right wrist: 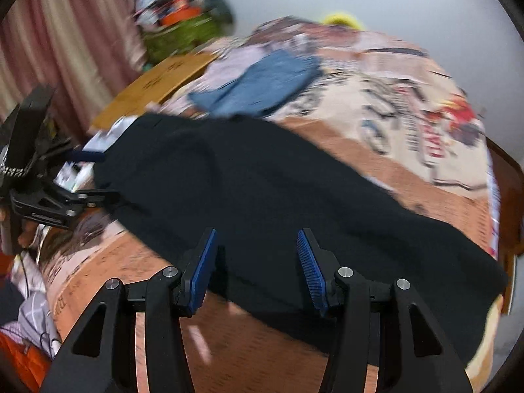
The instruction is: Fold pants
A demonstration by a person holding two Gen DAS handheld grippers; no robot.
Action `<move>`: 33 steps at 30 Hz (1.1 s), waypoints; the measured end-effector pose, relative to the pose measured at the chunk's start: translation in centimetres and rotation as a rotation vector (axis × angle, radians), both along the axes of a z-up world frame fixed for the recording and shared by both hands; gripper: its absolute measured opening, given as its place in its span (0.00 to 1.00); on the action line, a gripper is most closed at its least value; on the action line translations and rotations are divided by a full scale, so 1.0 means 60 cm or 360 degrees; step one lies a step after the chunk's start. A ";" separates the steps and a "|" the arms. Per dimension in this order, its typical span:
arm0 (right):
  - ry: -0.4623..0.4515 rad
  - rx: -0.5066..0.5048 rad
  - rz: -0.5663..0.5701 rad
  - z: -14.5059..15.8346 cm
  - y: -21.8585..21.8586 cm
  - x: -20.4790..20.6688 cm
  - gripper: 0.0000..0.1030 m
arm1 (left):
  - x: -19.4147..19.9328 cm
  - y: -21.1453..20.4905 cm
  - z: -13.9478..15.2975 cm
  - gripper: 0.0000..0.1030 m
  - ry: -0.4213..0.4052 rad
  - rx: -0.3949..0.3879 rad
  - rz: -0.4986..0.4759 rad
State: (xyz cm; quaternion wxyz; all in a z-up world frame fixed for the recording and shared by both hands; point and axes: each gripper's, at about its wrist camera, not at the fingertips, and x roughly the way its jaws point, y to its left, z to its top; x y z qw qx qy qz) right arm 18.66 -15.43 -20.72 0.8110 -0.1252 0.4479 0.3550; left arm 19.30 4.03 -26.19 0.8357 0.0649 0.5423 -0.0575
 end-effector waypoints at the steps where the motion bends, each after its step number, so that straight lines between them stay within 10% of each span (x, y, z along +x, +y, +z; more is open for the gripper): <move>1: 0.0006 -0.0007 0.0029 -0.003 0.013 -0.003 0.45 | 0.001 -0.005 -0.004 0.83 0.0003 0.0001 -0.0008; 10: 0.0044 -0.0071 0.0166 -0.031 0.069 0.002 0.45 | 0.031 -0.040 -0.012 0.82 -0.0019 -0.0115 -0.0052; 14: 0.0086 -0.0008 0.0156 -0.033 0.070 0.006 0.42 | 0.034 -0.056 -0.007 0.52 -0.0087 -0.0144 -0.0107; 19: 0.0109 0.0090 0.0143 -0.025 0.066 0.008 0.11 | 0.033 -0.069 0.000 0.24 -0.0109 -0.0180 -0.0125; 33: 0.0085 0.0163 0.0156 0.006 0.051 -0.034 0.05 | -0.020 -0.072 0.035 0.09 -0.0137 -0.0259 -0.0127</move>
